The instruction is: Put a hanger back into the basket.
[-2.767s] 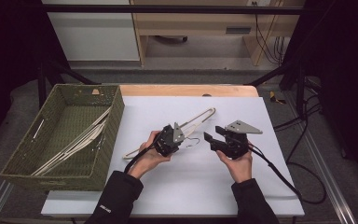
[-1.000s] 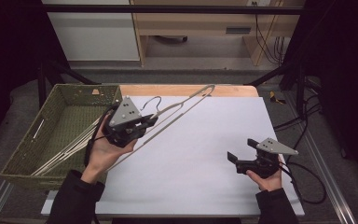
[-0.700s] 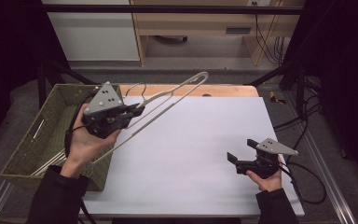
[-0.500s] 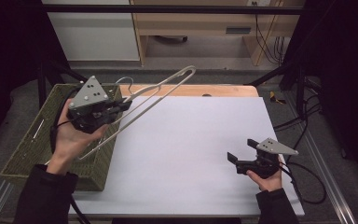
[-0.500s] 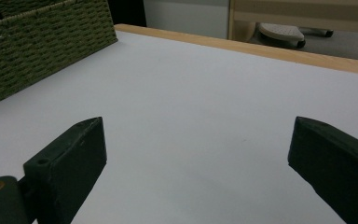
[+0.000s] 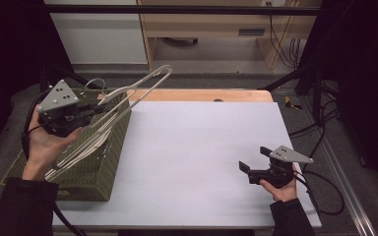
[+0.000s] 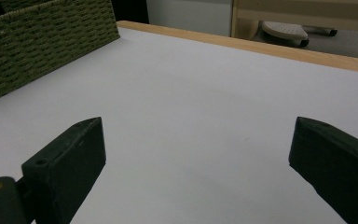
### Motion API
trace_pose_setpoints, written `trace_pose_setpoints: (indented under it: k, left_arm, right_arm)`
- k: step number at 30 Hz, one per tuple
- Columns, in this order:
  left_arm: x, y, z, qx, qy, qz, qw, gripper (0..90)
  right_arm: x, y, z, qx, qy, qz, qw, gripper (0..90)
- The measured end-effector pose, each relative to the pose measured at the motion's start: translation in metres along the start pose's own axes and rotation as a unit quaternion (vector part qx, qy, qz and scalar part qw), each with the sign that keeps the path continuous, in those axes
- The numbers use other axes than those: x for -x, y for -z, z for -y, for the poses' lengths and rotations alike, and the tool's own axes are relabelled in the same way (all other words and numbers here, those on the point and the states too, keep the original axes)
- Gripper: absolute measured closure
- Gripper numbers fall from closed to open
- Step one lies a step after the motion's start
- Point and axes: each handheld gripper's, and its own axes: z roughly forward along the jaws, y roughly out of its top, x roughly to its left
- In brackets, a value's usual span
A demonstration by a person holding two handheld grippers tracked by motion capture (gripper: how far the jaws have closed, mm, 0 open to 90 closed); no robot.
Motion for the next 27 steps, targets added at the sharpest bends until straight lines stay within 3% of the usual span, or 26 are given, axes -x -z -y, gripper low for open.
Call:
trace_pose_setpoints:
  k: [7, 27]
  left_arm:
    - [-0.02, 0.007, 0.019, -0.001, 0.019, -0.022, 0.9996, 85.9]
    - [-0.057, 0.012, 0.066, -0.048, 0.024, -0.062, 0.9967, 85.9]
  right_arm:
    - [0.0, 0.0, 0.0, -0.002, 0.0, 0.0, 1.0, 4.3]
    - [0.0, -0.001, 0.0, -0.008, 0.003, -0.001, 1.0, 4.3]
